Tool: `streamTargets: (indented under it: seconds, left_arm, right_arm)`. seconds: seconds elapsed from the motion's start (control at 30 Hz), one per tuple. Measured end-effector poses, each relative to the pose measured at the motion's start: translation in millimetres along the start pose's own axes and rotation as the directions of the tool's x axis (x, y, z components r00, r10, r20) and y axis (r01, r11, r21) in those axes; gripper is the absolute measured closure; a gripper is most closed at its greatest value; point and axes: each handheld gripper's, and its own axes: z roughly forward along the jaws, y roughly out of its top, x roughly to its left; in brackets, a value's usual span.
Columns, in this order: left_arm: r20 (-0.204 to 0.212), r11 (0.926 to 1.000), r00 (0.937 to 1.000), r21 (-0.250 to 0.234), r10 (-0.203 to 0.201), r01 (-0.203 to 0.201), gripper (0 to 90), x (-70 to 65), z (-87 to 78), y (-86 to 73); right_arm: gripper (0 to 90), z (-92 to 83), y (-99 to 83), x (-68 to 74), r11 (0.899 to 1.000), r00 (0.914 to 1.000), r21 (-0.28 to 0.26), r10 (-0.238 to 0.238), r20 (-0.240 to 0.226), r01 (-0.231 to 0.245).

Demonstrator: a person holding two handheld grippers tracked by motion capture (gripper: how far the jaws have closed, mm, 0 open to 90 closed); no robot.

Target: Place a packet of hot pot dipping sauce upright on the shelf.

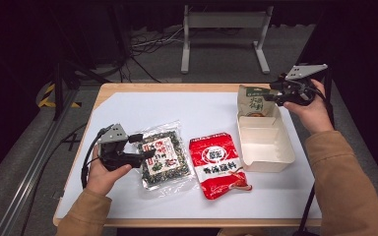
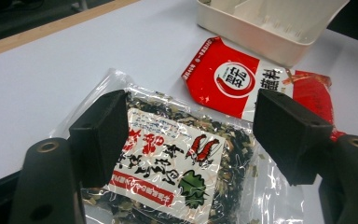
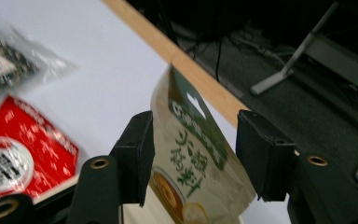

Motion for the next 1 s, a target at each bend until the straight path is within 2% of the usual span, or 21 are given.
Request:
streamTargets:
  seconds: [0.1,0.17,0.2,0.27,0.33,0.47,0.5,0.67,0.77,0.87,1.0]
  left_arm:
    - [-0.012,1.0000,0.9999,0.005,0.005,-0.005,25.8,1.0,4.9,-0.2]
    - [0.011,0.9998,0.9999,0.021,-0.007,0.007,25.0,0.5,7.8,0.7]
    - [0.015,0.9997,0.9999,0.021,-0.008,0.007,24.3,-0.4,8.7,1.3]
    - [0.007,0.9997,1.0000,0.025,0.003,-0.003,24.2,-3.0,11.1,3.4]
    - [0.014,0.9997,0.9999,0.023,-0.003,0.003,24.2,-5.9,13.0,4.8]
    - [0.002,0.9992,0.9999,0.037,0.010,-0.010,24.3,-10.6,17.4,7.2]
    - [0.004,0.9990,0.9999,0.043,0.015,-0.015,24.1,-11.3,18.4,7.6]
    - [0.012,0.9984,0.9998,0.055,-0.015,0.014,22.4,-12.3,23.1,9.8]
    - [0.022,0.9986,0.9997,0.052,-0.010,0.009,25.4,-13.3,25.1,11.2]
    - [0.022,0.9978,0.9994,0.061,-0.028,0.027,28.9,-14.0,26.5,12.3]
    - [0.014,0.9986,0.9998,0.051,-0.011,0.011,29.8,-16.5,28.5,14.8]
  right_arm:
    - [46.0,-8.4,4.0,1.8,0.999,0.9998,-0.046,0.014,0.013,-0.013]
    - [44.1,-13.8,6.6,5.2,0.998,0.9996,-0.064,0.016,0.024,-0.014]
    - [42.9,-17.6,8.0,8.0,0.997,0.9992,-0.072,0.019,0.035,-0.016]
    - [41.6,-23.3,10.2,12.9,0.995,0.9991,-0.093,0.029,0.030,-0.026]
    - [41.5,-28.5,11.9,18.2,0.993,0.9991,-0.116,0.029,0.030,-0.025]
    - [40.2,-35.4,14.1,31.3,0.993,0.9991,-0.112,0.036,0.024,-0.034]
    - [40.2,-36.7,14.3,34.1,0.994,0.9992,-0.108,0.036,0.020,-0.034]
    - [40.3,-45.3,11.9,53.0,0.986,0.9970,-0.150,0.070,-0.031,-0.074]
    - [42.0,-48.9,8.7,65.7,0.981,0.9935,-0.166,0.090,-0.070,-0.101]
    - [42.8,-52.8,6.4,76.9,0.979,0.9936,-0.183,0.076,-0.083,-0.090]
    - [43.2,-57.6,3.3,92.3,0.975,0.9919,-0.205,0.069,-0.106,-0.090]
